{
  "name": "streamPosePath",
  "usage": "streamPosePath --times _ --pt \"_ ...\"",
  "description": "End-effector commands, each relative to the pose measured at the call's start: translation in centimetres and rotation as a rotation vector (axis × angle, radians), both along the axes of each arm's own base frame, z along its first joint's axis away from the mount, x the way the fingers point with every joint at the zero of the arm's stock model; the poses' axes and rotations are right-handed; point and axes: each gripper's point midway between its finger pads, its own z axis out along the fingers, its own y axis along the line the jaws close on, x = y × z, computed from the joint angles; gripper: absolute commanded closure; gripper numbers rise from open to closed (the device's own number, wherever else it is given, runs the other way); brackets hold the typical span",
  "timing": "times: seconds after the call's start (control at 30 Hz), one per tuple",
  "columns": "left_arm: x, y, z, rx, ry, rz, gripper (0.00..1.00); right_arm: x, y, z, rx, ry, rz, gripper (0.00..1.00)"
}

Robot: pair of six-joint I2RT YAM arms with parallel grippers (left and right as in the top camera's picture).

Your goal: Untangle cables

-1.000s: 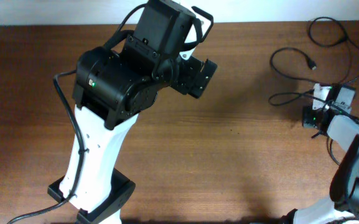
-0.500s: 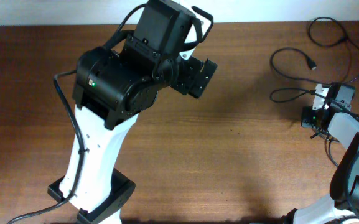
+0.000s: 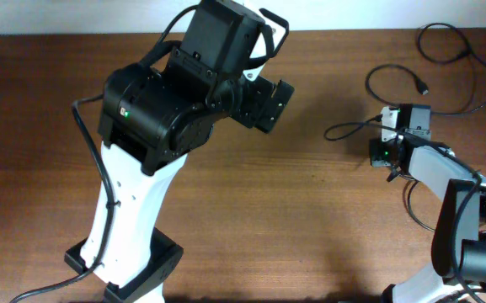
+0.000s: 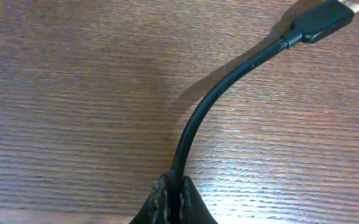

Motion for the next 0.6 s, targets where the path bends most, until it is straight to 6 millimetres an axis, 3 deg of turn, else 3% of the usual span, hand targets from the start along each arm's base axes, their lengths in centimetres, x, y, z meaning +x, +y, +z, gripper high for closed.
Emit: streamPosePath --times 0.0,0.03,0.2,0.3,0.47,0.57 --pt "-0.2 0.1 0.2 0.004 -0.006 -0.012 0.01 -2.1 0.5 -2.4 0.024 0.086 -0.005 0.58" --pt "-0.2 0.1 0.2 0.004 -0.006 -0.012 0.01 -2.2 0.4 -2.5 0.017 0.091 -0.008 0.01" --pt "-0.2 0.1 0.2 0.004 -0.006 -0.012 0.01 -2.0 0.1 -2.2 0.004 0.081 -0.027 0.01" --pt "-0.2 0.1 0.2 0.004 -0.006 -0.012 0.01 -1.4 -1.0 0.1 -0.042 0.022 -0.070 0.01" --pt "-0.2 0.1 0.2 0.004 -0.006 -0.012 0.01 0.1 -1.3 7.3 -0.069 -0.172 -0.078 0.02" --pt "-0.2 0.1 0.2 0.004 -0.006 -0.012 0.01 0.1 -1.4 14.4 -0.096 -0.352 -0.077 0.01"
